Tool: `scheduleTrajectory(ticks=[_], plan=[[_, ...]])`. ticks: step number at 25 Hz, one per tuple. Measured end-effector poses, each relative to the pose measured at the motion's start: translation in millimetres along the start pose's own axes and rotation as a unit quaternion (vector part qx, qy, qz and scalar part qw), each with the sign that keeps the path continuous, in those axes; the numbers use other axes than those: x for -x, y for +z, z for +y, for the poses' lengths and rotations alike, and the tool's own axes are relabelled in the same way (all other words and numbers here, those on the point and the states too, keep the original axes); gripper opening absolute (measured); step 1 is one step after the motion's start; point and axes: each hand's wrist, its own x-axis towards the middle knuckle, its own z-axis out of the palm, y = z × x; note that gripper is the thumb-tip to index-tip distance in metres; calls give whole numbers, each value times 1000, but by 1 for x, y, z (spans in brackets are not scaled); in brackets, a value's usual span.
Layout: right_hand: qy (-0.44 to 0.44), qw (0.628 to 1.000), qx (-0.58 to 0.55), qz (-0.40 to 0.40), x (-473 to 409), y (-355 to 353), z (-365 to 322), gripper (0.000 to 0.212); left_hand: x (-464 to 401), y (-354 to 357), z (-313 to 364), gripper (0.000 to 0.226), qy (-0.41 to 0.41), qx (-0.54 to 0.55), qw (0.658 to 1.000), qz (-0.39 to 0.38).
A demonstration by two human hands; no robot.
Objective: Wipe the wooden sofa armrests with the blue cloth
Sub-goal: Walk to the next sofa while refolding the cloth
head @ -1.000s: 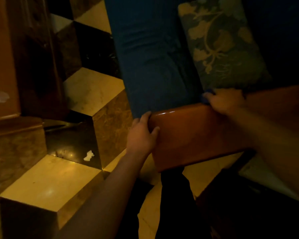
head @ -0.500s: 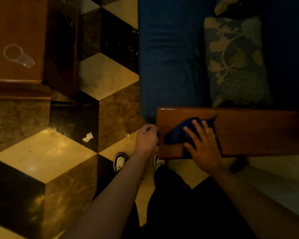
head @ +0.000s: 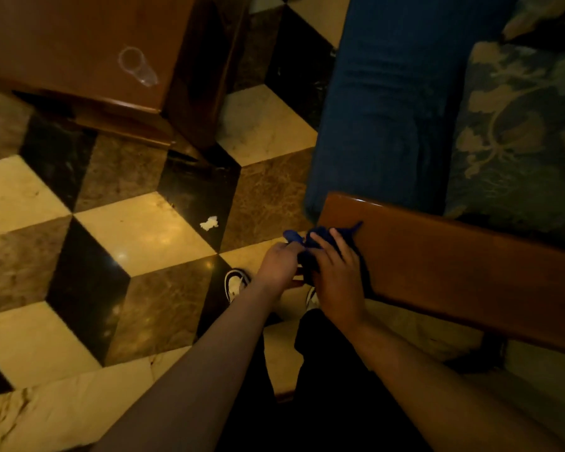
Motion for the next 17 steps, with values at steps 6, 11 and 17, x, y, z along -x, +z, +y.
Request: scheduleTrajectory(ticks=[6,11,17], plan=[[149,897,-370,-192,-61,-35,-118,22,54,-103,9,52,59,147,984,84],[195,822,-466,-264,-99,-37,-277,17,103,-240,21,38,128,228,956,129],[144,802,-447,-370,-144,-9,-468,47,151,-401,47,35,216,411,880,100]])
